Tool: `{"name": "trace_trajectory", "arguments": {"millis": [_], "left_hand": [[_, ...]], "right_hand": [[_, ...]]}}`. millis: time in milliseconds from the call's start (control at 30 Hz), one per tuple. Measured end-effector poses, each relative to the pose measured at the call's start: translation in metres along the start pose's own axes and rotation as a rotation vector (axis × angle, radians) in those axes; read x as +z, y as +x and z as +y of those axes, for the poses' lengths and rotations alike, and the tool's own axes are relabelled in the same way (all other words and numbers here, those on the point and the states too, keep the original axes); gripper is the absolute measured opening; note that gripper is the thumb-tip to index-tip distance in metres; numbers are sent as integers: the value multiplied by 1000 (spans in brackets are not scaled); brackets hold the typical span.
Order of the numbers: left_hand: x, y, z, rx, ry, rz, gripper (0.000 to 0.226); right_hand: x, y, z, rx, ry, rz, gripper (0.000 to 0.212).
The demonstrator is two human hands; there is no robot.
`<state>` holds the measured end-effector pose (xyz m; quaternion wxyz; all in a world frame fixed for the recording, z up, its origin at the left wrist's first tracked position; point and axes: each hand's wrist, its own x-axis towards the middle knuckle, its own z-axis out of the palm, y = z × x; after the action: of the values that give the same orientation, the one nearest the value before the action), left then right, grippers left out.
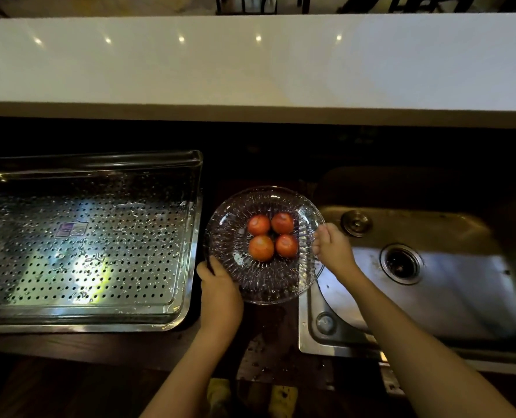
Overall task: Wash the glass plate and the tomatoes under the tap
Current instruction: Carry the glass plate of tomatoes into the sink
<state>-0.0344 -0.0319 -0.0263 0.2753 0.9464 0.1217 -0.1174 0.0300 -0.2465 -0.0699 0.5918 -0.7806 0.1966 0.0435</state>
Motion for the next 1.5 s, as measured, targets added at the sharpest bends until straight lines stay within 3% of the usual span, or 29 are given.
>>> {"name": "trace_trajectory", "arguments": {"millis": [167,367,567,800,1067,1267,1500], "left_hand": [[-1,7,3,-42,-292,20,88],[-13,24,15,-78,-769,-140,77],[-41,52,55,-39,-976,-247,81],[-35,73,102,79,-822,-468,68],[20,77,148,156,-476,-527,57],[78,77,187,94,-390,-633,51],[159,78,211,-7,-304,-533,56]], "right_hand": [[-21,-3,-4,-38,6,-7,21],[-59,-9,-22,-71,58,31,30],[-99,-24,-38,-111,82,95,31],[-138,-45,-41,-54,52,263,28],[-178,-60,-1,52,-65,398,24],[-225,-44,35,130,-151,396,24],[-273,1,96,263,-328,272,27]]}}
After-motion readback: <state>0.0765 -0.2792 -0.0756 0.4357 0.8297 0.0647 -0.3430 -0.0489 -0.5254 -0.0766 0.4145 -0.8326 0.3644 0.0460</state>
